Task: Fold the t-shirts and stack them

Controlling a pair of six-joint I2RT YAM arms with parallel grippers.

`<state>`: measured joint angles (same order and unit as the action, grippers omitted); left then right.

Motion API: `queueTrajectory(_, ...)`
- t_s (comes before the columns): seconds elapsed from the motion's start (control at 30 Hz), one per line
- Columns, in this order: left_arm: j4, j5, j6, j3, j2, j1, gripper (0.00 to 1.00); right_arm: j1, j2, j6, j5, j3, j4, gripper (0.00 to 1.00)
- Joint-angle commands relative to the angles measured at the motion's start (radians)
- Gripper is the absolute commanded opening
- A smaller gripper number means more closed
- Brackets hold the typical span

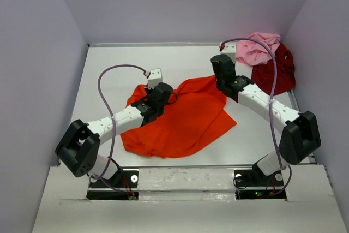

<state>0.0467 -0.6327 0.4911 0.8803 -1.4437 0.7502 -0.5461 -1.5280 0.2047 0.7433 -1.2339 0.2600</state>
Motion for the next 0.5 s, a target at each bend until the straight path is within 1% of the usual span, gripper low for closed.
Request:
queueTrajectory(0.0,-0.021,-0.077,0.087,-0.018,0.074,-0.003,0.64,0.003,0.016,0.027,-0.018,-0.007,-0.039,0.0)
queueTrajectory(0.03,-0.028,-0.09,0.086,-0.012,0.083,-0.003,0.72,0.003,0.015,0.03,-0.018,-0.007,-0.039,0.0)
queueTrajectory(0.07,-0.031,-0.111,0.08,-0.004,0.1,-0.003,0.78,0.003,0.015,0.032,-0.022,-0.006,-0.039,0.0)
queueTrajectory(0.13,-0.027,-0.131,0.051,0.014,0.109,-0.003,0.86,0.003,0.017,0.032,-0.022,-0.006,-0.036,0.0)
queueTrajectory(0.2,-0.022,-0.165,0.027,0.029,0.112,-0.005,0.91,0.003,0.02,0.033,-0.021,-0.006,-0.036,0.0)
queueTrajectory(0.27,0.014,-0.174,-0.012,0.043,0.094,-0.011,0.91,0.003,0.023,0.032,-0.019,-0.007,-0.034,0.0)
queueTrajectory(0.37,0.035,-0.164,-0.034,0.063,0.053,-0.026,0.91,0.003,0.022,0.03,-0.018,-0.01,-0.036,0.0)
queueTrajectory(0.47,0.064,-0.105,-0.025,0.065,-0.018,-0.052,0.9,0.003,0.017,0.027,-0.018,-0.012,-0.036,0.0)
